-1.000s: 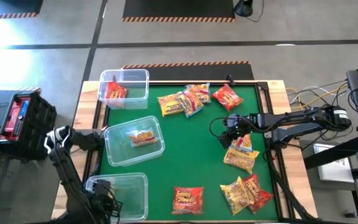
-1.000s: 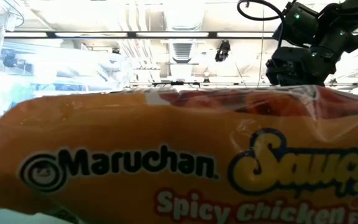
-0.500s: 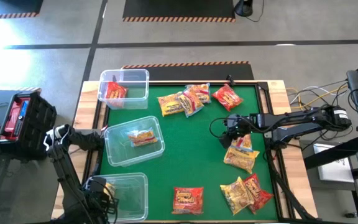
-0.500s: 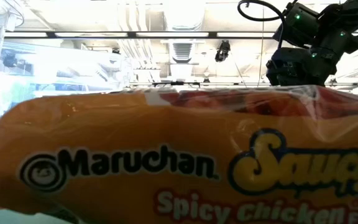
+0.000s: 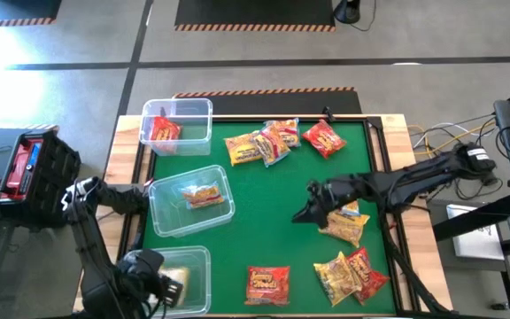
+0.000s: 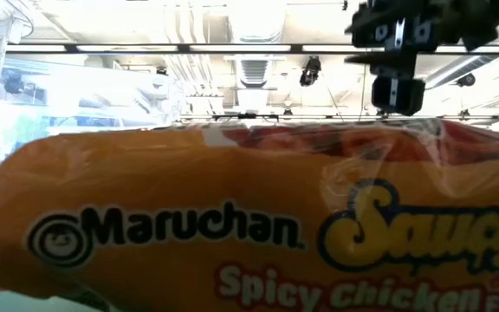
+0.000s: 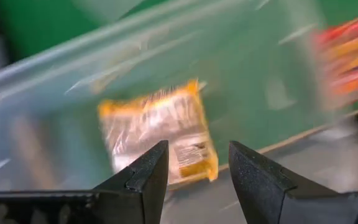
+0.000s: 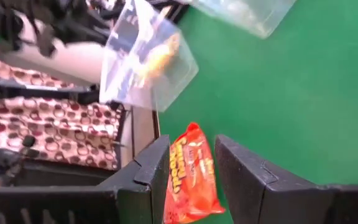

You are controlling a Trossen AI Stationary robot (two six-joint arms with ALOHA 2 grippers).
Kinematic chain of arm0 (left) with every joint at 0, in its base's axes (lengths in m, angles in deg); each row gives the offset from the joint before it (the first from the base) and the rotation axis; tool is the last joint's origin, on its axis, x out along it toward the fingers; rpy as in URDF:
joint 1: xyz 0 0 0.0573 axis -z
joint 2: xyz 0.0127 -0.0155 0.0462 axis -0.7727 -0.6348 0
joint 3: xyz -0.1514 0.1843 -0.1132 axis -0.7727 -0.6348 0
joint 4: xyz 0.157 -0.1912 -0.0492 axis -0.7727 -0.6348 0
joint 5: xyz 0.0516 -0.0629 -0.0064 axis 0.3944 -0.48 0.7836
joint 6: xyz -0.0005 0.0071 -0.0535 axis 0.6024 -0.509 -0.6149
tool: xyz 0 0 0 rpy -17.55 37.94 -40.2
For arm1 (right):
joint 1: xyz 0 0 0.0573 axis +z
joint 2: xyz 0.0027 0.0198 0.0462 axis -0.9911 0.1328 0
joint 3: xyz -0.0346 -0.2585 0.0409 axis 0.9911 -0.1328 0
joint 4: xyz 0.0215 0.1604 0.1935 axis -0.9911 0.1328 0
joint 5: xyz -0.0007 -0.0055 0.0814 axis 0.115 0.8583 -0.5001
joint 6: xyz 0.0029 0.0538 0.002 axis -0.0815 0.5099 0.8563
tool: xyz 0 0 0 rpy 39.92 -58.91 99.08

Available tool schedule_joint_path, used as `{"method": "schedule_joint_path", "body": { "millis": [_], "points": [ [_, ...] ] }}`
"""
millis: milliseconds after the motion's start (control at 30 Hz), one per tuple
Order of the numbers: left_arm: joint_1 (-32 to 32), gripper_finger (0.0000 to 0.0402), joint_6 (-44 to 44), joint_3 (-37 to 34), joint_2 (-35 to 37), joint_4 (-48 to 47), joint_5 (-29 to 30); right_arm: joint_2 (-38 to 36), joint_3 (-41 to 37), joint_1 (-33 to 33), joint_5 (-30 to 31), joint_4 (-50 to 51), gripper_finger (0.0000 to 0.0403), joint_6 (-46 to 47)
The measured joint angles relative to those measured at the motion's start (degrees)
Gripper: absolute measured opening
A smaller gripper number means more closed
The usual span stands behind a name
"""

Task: Sort Maruchan noodles
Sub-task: Put the bottom left orange noodle pack into the top transparent bin

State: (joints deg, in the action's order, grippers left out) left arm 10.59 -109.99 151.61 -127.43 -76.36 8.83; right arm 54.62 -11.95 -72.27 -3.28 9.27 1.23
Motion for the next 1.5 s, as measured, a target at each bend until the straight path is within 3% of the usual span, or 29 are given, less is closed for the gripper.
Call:
{"method": "schedule_joint_path", "body": {
  "millis": [167,300,600,933,1200,1367,1500],
  "points": [
    [-1.57,0.0149,1.91,2.15,-0.02,0.44,15.30,7.46,4.22,7.27,3.33,0.00,0.0118,0.02],
    [-3.00,0.0149,4.52,3.14,-0.02,1.01,21.44,14.54,9.19,11.16,3.45,-0.04,0.0118,0.39],
    [-4.52,0.0149,9.16,3.16,-0.04,4.55,25.18,27.55,21.21,16.38,-2.90,0.79,0.0118,-0.67],
    [-4.61,0.0149,10.92,3.05,-0.06,8.87,28.72,37.31,28.94,16.90,-12.47,0.77,0.0118,-1.66],
    [-6.40,0.0149,20.71,2.90,-0.46,20.28,34.32,41.77,31.54,16.90,-12.62,8.32,0.0118,-3.82],
    [-8.79,0.0149,27.67,2.89,-2.68,28.61,34.47,43.24,32.46,16.89,-11.89,11.91,0.0118,-6.04],
    [-10.06,0.0149,31.25,2.89,-5.16,34.82,33.33,42.64,32.94,16.23,-7.99,17.46,0.0118,-9.29]
  ]
}}
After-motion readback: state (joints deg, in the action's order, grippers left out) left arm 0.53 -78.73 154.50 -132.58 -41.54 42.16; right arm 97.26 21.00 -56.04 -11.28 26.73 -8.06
